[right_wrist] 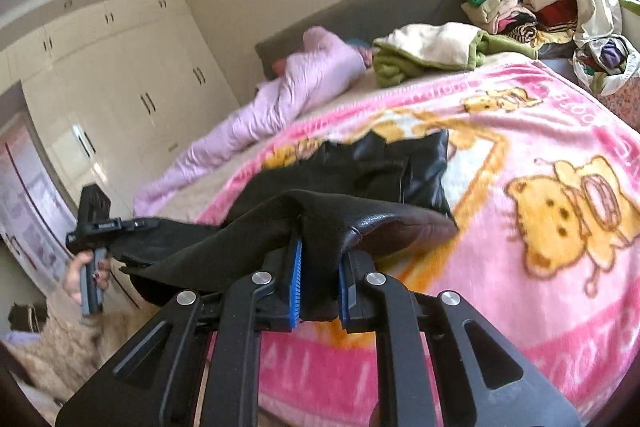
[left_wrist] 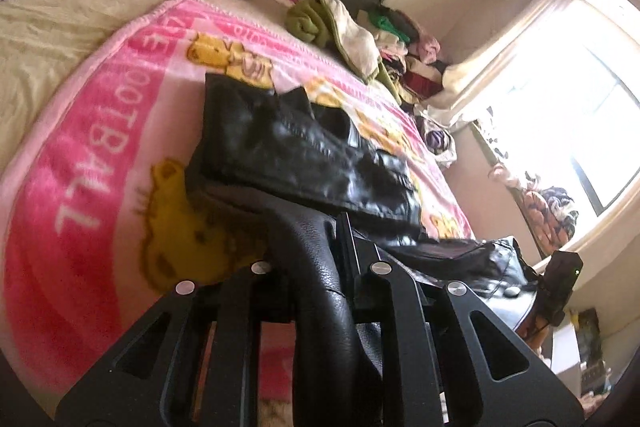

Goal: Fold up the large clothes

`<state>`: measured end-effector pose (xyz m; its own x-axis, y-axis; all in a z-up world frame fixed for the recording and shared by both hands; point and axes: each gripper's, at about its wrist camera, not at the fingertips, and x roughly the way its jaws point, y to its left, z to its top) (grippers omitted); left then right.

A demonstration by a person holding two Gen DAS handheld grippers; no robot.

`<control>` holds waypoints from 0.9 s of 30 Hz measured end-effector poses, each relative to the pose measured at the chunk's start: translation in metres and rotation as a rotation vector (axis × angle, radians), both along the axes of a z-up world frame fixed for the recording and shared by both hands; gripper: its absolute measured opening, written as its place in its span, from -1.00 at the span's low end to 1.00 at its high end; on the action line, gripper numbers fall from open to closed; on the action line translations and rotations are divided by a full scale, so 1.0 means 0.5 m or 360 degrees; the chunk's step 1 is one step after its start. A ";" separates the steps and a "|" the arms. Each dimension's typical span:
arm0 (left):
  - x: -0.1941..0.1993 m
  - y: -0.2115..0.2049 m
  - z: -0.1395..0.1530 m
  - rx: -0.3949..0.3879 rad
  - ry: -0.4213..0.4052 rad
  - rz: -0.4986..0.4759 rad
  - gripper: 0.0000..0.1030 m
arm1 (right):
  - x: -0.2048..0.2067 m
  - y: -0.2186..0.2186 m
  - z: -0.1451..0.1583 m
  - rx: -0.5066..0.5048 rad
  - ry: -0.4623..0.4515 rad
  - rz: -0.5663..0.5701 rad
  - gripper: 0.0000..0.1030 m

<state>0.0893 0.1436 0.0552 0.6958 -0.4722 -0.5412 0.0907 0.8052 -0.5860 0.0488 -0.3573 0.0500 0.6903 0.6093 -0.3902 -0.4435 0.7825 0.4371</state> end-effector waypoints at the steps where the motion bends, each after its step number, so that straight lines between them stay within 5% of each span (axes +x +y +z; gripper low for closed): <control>1: 0.005 0.001 0.003 -0.0003 -0.0005 0.0004 -0.83 | 0.007 0.000 0.002 0.0019 0.0000 -0.0007 -0.75; 14: 0.108 0.014 0.032 -0.0043 0.0011 0.0135 -0.78 | 0.127 -0.005 0.043 0.0207 0.0065 -0.0119 -0.75; 27: 0.221 0.026 -0.008 -0.0201 0.0089 0.0426 -0.72 | 0.270 0.015 0.044 0.0148 0.0140 -0.0194 -0.73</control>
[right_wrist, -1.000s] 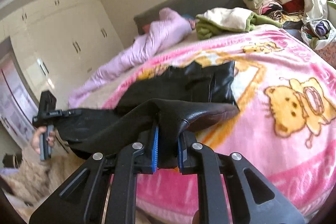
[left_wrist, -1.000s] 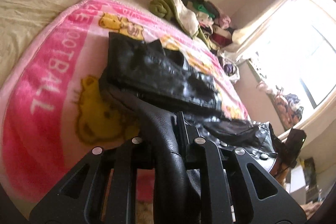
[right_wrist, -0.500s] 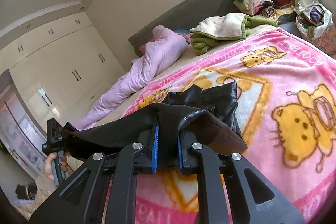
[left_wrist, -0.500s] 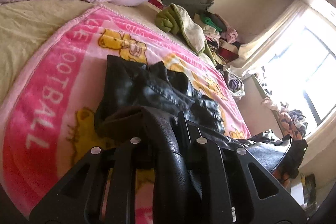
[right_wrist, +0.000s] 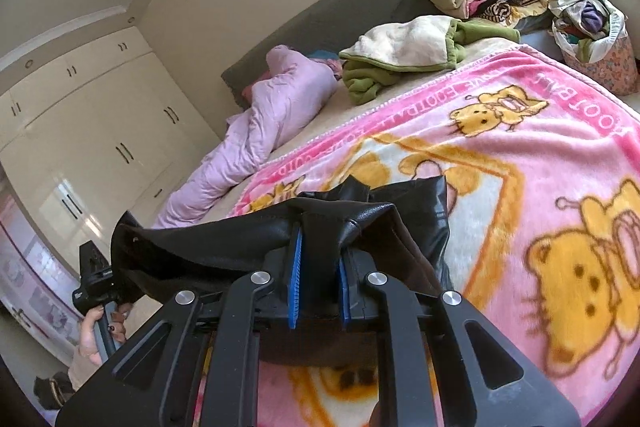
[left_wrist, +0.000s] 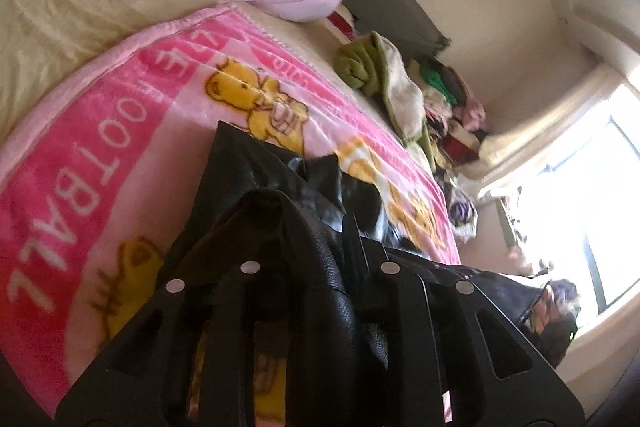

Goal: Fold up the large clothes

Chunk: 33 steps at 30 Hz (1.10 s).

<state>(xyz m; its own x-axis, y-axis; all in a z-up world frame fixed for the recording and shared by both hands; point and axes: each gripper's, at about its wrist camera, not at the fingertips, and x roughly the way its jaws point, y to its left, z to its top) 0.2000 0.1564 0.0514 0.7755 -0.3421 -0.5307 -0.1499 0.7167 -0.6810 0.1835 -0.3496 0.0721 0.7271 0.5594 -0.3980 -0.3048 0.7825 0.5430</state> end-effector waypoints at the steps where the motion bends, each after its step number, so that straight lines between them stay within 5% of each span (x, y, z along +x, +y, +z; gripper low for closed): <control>1: 0.010 0.000 -0.008 -0.0012 0.0001 0.0025 -0.70 | 0.010 0.000 -0.002 -0.0005 0.0007 -0.0011 -0.73; 10: 0.050 0.003 -0.041 0.0043 0.0015 0.0088 -0.69 | 0.090 -0.013 -0.047 0.0009 0.0148 -0.0079 -0.69; 18: 0.065 0.008 -0.056 0.0091 -0.0022 0.0104 -0.57 | 0.121 -0.007 -0.066 -0.0051 0.0175 -0.0158 -0.43; 21: 0.055 0.016 -0.039 0.0143 -0.0102 0.0138 -0.32 | 0.128 -0.010 -0.070 -0.0075 0.0161 -0.0200 -0.23; 26: 0.039 0.026 -0.016 0.0301 -0.0171 0.0215 -0.29 | 0.137 -0.022 -0.083 -0.0091 0.0159 -0.0265 -0.13; 33: 0.075 0.018 -0.055 0.0440 -0.0037 0.0148 -0.29 | 0.151 -0.012 -0.104 -0.0271 0.0127 -0.0322 0.08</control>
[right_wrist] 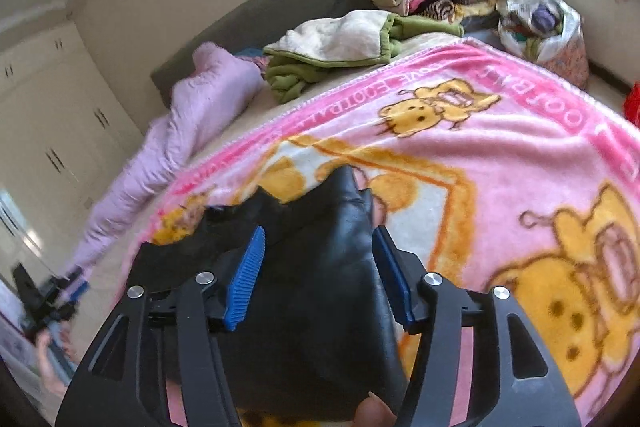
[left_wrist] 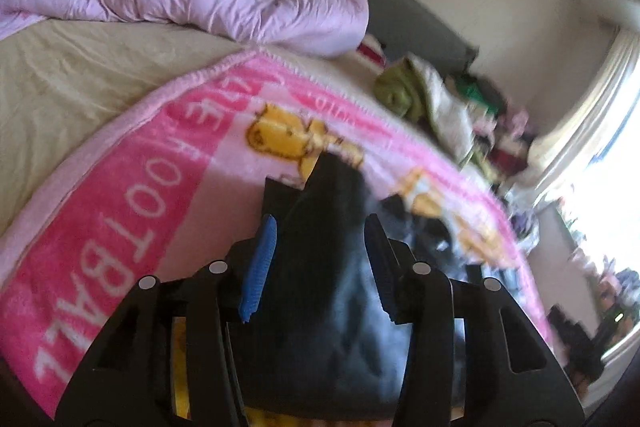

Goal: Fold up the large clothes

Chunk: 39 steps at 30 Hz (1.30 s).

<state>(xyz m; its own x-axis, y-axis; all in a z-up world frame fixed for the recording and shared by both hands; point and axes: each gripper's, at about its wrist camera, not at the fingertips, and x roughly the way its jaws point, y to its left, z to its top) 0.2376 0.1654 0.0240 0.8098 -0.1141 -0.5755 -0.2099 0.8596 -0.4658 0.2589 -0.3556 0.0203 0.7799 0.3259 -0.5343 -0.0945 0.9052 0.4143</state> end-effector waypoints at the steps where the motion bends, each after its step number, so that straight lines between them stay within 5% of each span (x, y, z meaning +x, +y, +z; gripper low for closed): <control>1: 0.014 -0.008 -0.013 0.0037 0.0050 -0.0028 -0.29 | 0.004 0.008 -0.003 -0.0063 -0.0002 -0.0003 0.08; 6: 0.065 -0.053 -0.040 0.0309 0.0177 -0.0088 -0.29 | 0.044 0.068 -0.023 -0.0436 -0.0009 0.0070 0.12; 11: 0.119 -0.073 -0.063 0.0532 0.0260 -0.0142 -0.29 | 0.113 0.088 -0.055 -0.0499 0.0064 0.0154 0.12; 16: 0.121 -0.066 -0.079 0.0494 0.0249 -0.0193 -0.87 | 0.175 0.084 -0.074 -0.0481 0.0105 0.0150 0.05; 17: 0.116 -0.062 -0.071 0.0470 0.0226 -0.0193 -0.93 | 0.177 0.084 -0.076 -0.0478 0.0105 0.0152 -0.42; 18: 0.109 -0.060 -0.061 0.0449 0.0195 -0.0188 -0.95 | 0.178 0.081 -0.079 -0.0471 0.0093 0.0131 -0.68; 20: 0.092 -0.058 -0.028 0.0424 0.0096 -0.0171 -0.98 | 0.165 0.075 -0.073 -0.0408 0.0061 0.0093 -0.79; 25: 0.077 -0.051 0.039 0.0373 -0.0065 -0.0091 -0.99 | 0.124 0.074 0.001 -0.0316 -0.0166 0.0089 -0.82; 29: 0.119 -0.042 0.023 0.0385 -0.0004 -0.0035 -0.99 | 0.156 0.076 0.045 -0.0297 -0.0226 0.0043 -0.83; 39: 0.169 -0.031 -0.046 0.0459 0.0156 -0.0035 -0.99 | 0.248 0.108 -0.047 -0.0457 -0.0036 -0.0005 -0.83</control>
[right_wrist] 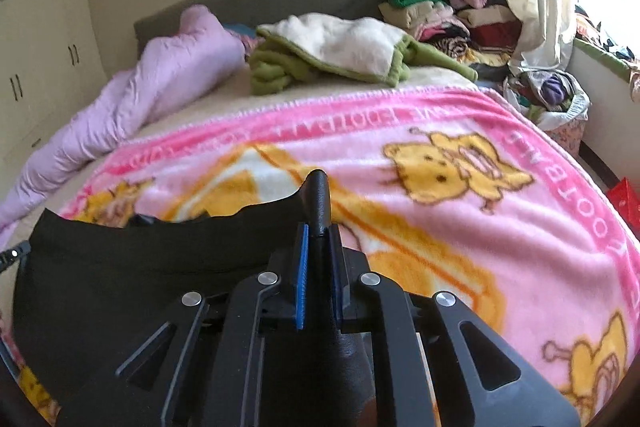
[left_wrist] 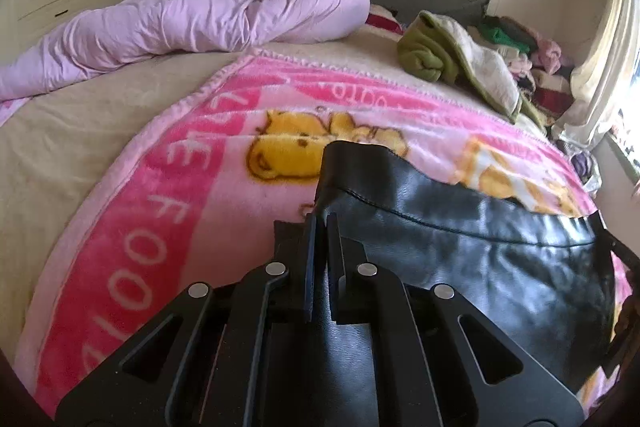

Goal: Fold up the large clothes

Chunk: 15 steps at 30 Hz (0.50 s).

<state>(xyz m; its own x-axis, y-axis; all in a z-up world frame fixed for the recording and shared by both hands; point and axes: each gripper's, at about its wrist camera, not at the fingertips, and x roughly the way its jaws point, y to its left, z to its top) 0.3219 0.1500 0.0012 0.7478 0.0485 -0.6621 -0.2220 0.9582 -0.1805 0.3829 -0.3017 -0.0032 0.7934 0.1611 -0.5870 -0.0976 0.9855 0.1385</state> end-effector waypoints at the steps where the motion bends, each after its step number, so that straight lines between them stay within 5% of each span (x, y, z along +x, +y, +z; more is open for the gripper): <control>1: 0.002 0.001 -0.008 0.0007 0.0016 -0.0001 -0.99 | 0.003 -0.003 -0.009 0.0006 0.0016 -0.0008 -0.83; 15: 0.021 0.002 -0.060 0.0055 0.0130 -0.0012 -0.99 | 0.039 0.001 -0.083 -0.0035 0.0197 -0.0030 -0.73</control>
<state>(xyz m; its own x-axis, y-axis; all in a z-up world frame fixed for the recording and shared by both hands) 0.3322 0.1512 -0.0287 0.6916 0.0674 -0.7191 -0.2277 0.9652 -0.1285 0.4024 -0.3010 -0.0446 0.7175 0.1325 -0.6838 -0.0624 0.9900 0.1264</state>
